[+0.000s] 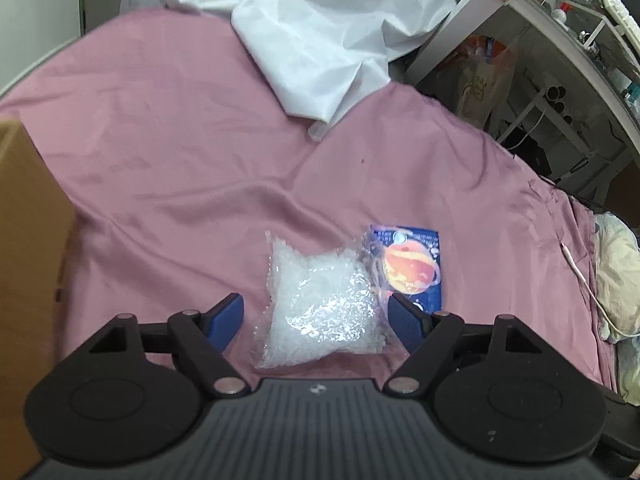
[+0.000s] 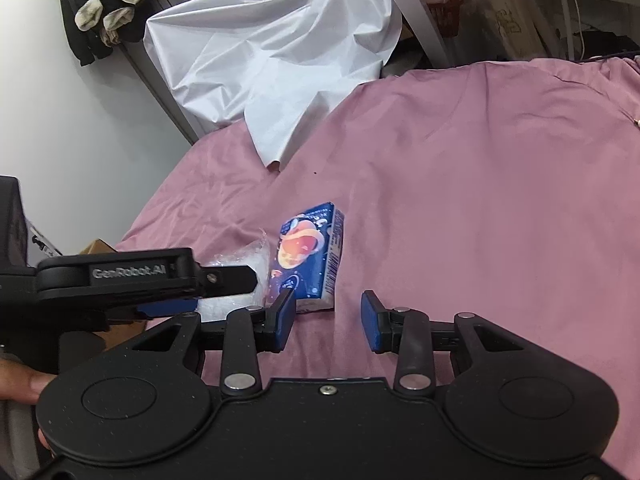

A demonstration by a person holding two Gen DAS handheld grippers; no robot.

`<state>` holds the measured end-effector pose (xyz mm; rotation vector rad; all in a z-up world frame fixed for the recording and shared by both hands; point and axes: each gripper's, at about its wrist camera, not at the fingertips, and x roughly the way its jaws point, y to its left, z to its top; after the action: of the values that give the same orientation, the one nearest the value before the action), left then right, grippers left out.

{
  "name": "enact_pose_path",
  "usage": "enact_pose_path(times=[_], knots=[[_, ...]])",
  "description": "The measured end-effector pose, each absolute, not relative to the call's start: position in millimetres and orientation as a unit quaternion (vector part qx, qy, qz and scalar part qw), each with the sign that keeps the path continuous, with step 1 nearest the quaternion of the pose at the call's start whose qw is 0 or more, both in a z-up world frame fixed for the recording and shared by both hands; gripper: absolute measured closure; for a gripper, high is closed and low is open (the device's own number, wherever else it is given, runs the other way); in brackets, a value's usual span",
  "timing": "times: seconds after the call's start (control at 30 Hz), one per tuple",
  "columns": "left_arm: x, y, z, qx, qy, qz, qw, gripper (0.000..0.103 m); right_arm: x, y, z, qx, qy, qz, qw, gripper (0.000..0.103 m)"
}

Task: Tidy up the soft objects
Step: 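Reach the left tool to the fluff bag while the right tool reaches the tissue pack, then grasp the fluff bag with the left tool while the right tool grasps the tissue pack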

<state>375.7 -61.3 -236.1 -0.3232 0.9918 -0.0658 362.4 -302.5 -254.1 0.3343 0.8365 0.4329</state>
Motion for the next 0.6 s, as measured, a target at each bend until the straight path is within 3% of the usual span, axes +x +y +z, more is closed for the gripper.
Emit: enact_pose_path(times=[0.13, 0.27, 0.43, 0.6], knots=[[375.7, -59.3, -241.2, -0.162, 0.475, -0.034, 0.864, 0.046, 363.4, -302.8, -257.3, 0.166, 0.403, 0.208, 0.876, 0.066], [374.7, -56.7, -239.1, -0.168, 0.474, -0.041, 0.863, 0.058, 367.2, -301.4, -258.3, 0.168, 0.405, 0.205, 0.875, 0.066], [371.4, -55.4, -232.5, -0.170, 0.472, -0.040, 0.864, 0.061, 369.6, -297.1, -257.3, 0.174, 0.404, 0.201, 0.875, 0.064], [365.6, -52.6, -224.4, -0.171, 0.464, -0.034, 0.869, 0.062, 371.8, -291.1, -255.5, 0.172, 0.406, 0.197, 0.876, 0.053]])
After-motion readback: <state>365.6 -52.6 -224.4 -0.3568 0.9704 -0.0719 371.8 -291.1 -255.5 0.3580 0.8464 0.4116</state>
